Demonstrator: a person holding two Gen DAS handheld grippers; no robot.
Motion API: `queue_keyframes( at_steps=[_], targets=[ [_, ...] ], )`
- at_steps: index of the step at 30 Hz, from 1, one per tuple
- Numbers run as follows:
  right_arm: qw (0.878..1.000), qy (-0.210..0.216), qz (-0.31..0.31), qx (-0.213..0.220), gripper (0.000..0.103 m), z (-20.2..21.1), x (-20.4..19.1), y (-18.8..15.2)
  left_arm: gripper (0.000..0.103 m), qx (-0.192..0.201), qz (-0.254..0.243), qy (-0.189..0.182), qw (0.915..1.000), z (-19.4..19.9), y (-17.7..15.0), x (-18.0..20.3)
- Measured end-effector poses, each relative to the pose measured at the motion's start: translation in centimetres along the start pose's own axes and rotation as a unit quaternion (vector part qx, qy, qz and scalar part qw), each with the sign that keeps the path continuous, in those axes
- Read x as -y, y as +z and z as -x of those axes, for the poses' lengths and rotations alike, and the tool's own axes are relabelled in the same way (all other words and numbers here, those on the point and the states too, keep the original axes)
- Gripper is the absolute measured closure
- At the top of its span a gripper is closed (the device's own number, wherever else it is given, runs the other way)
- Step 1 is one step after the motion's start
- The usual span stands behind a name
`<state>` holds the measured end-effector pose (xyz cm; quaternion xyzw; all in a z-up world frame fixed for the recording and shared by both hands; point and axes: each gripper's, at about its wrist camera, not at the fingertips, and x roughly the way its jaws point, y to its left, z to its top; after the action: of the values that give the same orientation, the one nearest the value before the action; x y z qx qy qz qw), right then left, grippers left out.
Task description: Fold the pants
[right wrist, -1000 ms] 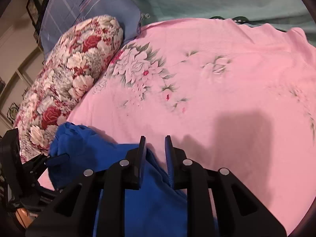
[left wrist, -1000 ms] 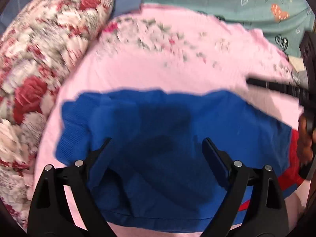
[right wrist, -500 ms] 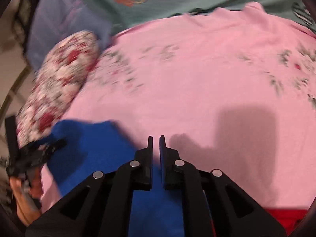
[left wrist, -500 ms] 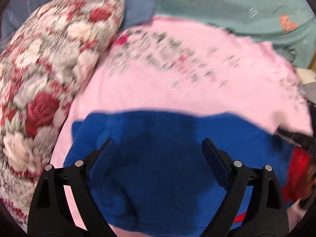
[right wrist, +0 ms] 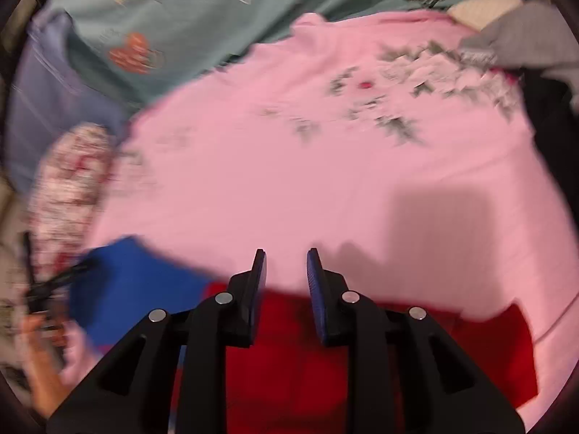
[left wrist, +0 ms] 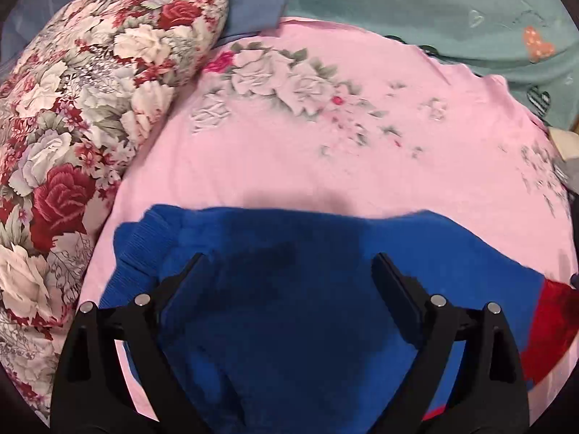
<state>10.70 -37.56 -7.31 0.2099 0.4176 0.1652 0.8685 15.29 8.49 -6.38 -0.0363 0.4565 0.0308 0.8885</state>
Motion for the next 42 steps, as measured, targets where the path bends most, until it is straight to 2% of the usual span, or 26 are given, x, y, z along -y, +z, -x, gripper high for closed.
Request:
queue_keyframes(
  at_steps=[1,3,4,5,6,7,8,10,12,13,14,15,16,17,19,21,23,26,29,31,33,34,36,37,40,42],
  targets=[
    [1.000,0.008,0.017,-0.023,0.066,0.2,-0.3,-1.1,0.011,-0.006,-0.006,0.009,0.9999,-0.1,-0.5,0.1],
    [0.996,-0.061,0.045,-0.042,0.065,0.3,0.6,-2.6,0.011,-0.019,-0.008,0.021,0.9996,-0.9,-1.2,0.0],
    [0.992,-0.118,0.048,-0.025,0.067,1.0,2.2,-3.0,0.011,-0.030,-0.007,0.046,0.9985,-1.9,-1.4,-0.4],
    [0.985,-0.169,0.041,0.003,0.074,1.9,3.5,-3.0,0.011,-0.033,-0.003,0.060,0.9976,-2.4,-1.6,-0.7],
    [0.981,-0.190,0.032,0.021,0.103,2.6,4.0,-3.0,0.011,-0.030,0.001,0.055,0.9980,-2.3,-1.8,-1.1],
    [0.978,-0.200,0.019,0.056,0.103,3.8,3.9,-3.2,0.011,-0.024,0.006,0.050,0.9984,-1.8,-1.9,-1.3],
    [0.976,-0.195,0.013,0.091,0.099,5.0,3.2,-3.6,0.011,-0.019,0.010,0.048,0.9986,-1.3,-1.9,-1.4],
    [0.984,-0.138,0.014,0.109,0.066,6.0,1.8,-4.4,0.011,-0.008,0.015,0.034,0.9993,-0.2,-2.1,-1.6],
    [0.998,-0.043,0.012,0.055,0.058,4.3,1.0,-4.9,0.011,-0.005,0.012,0.031,0.9994,0.2,-2.6,-1.4],
    [0.999,-0.038,0.016,0.024,0.059,3.2,0.8,-5.3,0.011,-0.010,0.011,0.040,0.9991,-0.2,-2.9,-1.6],
    [0.997,-0.075,0.030,0.012,0.059,2.6,0.9,-5.4,0.011,-0.018,0.013,0.051,0.9985,-0.8,-3.1,-1.8],
    [0.985,-0.168,0.045,0.018,0.060,2.2,1.5,-5.4,0.011,-0.027,0.016,0.061,0.9977,-1.5,-3.4,-2.1],
    [0.981,-0.193,0.027,0.019,0.082,2.3,2.2,-5.1,0.011,-0.034,0.020,0.058,0.9975,-1.8,-3.7,-2.5],
    [0.980,-0.196,0.005,0.029,0.089,2.7,2.4,-4.9,0.011,-0.030,0.022,0.054,0.9978,-1.6,-3.9,-2.6],
    [0.983,-0.166,0.042,0.059,0.077,3.5,-0.3,-4.3,0.011,-0.018,0.016,0.048,0.9986,-0.8,-4.0,-2.4],
    [0.978,-0.160,0.115,0.071,0.044,3.0,-3.8,-4.1,0.011,-0.017,0.012,0.038,0.9990,-0.3,-4.1,-2.1],
    [0.972,-0.167,0.156,0.049,0.044,1.5,-5.6,-3.2,0.011,-0.017,0.010,0.030,0.9993,0.1,-4.3,-2.2],
    [0.974,-0.130,0.183,-0.005,0.044,-2.6,-6.5,-1.9,0.011,-0.016,0.017,0.029,0.9993,0.9,-4.9,-2.8],
    [0.965,-0.145,0.211,-0.058,0.044,-6.3,-6.5,-2.0,0.011,-0.009,0.020,0.027,0.9994,1.8,-5.5,-3.9],
    [0.959,-0.160,0.222,-0.069,0.066,-7.7,-5.9,-1.7,0.011,-0.008,0.019,0.018,0.9996,2.2,-5.7,-4.5],
    [0.971,-0.150,0.181,-0.044,0.070,-6.9,-4.8,-0.2,0.011,-0.006,0.018,0.018,0.9997,2.2,-5.7,-4.8],
    [0.969,-0.175,0.173,-0.021,0.070,-6.4,-4.5,0.1,0.011,-0.008,0.017,0.019,0.9997,2.1,-5.7,-4.8],
    [0.938,-0.290,0.192,0.016,0.069,-6.2,-4.4,0.0,0.011,-0.012,0.016,0.021,0.9996,2.1,-5.7,-4.8],
    [0.941,-0.287,0.180,0.007,0.069,-6.0,-4.0,-0.2,0.011,-0.010,0.018,0.017,0.9996,2.4,-5.7,-4.8],
    [0.974,-0.191,0.116,0.025,0.067,-2.5,-3.4,-0.9,0.011,0.002,0.023,0.000,0.9997,3.8,-5.8,-5.0],
    [0.982,-0.159,0.090,0.043,0.052,0.1,-3.4,-1.8,0.011,0.008,0.023,-0.010,0.9997,4.6,-5.9,-5.2]
  ],
)
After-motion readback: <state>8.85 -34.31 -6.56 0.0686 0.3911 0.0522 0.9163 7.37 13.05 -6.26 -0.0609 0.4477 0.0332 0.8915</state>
